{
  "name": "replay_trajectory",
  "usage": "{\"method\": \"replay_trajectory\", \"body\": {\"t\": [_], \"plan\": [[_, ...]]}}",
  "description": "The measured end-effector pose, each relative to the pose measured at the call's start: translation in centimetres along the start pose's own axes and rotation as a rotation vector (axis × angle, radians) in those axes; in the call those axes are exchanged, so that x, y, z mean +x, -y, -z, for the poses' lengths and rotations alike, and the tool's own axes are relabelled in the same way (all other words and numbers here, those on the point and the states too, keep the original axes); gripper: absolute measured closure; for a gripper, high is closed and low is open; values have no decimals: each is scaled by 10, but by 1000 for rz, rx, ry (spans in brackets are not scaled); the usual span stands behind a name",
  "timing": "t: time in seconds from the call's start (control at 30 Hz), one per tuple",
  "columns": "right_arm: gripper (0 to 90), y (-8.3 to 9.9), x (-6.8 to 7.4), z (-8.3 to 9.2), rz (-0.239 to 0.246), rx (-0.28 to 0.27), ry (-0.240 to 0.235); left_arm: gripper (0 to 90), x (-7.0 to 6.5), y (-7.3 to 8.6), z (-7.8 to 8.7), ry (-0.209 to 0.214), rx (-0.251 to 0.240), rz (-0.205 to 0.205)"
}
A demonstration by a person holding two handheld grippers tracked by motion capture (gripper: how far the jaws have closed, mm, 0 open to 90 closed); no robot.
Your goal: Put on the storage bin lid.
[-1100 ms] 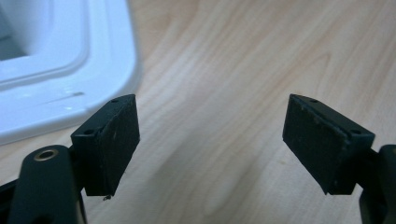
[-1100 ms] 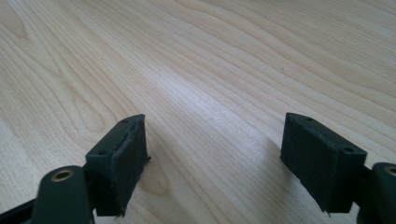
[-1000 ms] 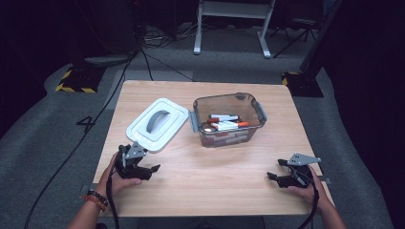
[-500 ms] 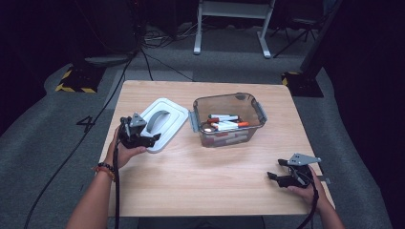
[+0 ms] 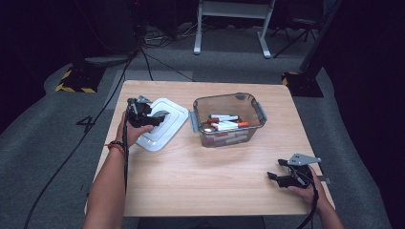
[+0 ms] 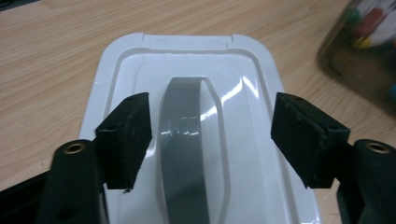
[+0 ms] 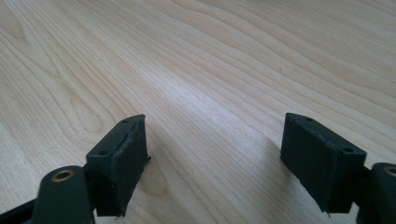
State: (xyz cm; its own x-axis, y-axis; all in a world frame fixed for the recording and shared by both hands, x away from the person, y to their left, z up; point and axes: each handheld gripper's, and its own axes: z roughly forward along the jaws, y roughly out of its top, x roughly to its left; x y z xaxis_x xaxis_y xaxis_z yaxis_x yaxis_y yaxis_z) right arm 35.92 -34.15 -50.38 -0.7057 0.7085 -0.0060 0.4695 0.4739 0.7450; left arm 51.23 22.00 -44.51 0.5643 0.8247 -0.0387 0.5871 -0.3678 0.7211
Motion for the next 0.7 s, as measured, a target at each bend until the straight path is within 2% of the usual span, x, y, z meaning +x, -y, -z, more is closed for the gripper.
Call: {"method": "replay_trajectory", "body": {"t": [0.07, 0.1, 0.2, 0.33, 0.43, 0.5, 0.53, 0.6, 0.7], "plan": [[238, 0, 0, 0, 1, 0, -3, 360, 2, -2, -4, 2, 15, -8], [238, 0, 0, 0, 1, 0, -3, 359, 2, -2, -4, 2, 15, -8], [240, 1, 0, 1, 5, -2, -7, 338, 2, -5, -11, 40, 34, 1], [241, 1, 0, 1, 3, -3, -8, 325, -2, -6, -16, 40, 37, -12], [241, 1, 0, 1, 3, -3, -8, 360, -3, -8, -18, 15, 48, -21], [243, 1, 0, 1, 2, -3, -9, 345, -1, -9, -20, -28, 67, -26], [243, 1, 0, 1, 1, -3, -10, 322, 1, -9, -21, -36, 71, -18], [243, 1, 0, 1, 1, -3, -9, 329, 3, -7, -25, -42, 76, -4], [243, 1, 0, 1, 1, -3, -9, 369, 6, -3, -31, -18, 132, -5]]}}
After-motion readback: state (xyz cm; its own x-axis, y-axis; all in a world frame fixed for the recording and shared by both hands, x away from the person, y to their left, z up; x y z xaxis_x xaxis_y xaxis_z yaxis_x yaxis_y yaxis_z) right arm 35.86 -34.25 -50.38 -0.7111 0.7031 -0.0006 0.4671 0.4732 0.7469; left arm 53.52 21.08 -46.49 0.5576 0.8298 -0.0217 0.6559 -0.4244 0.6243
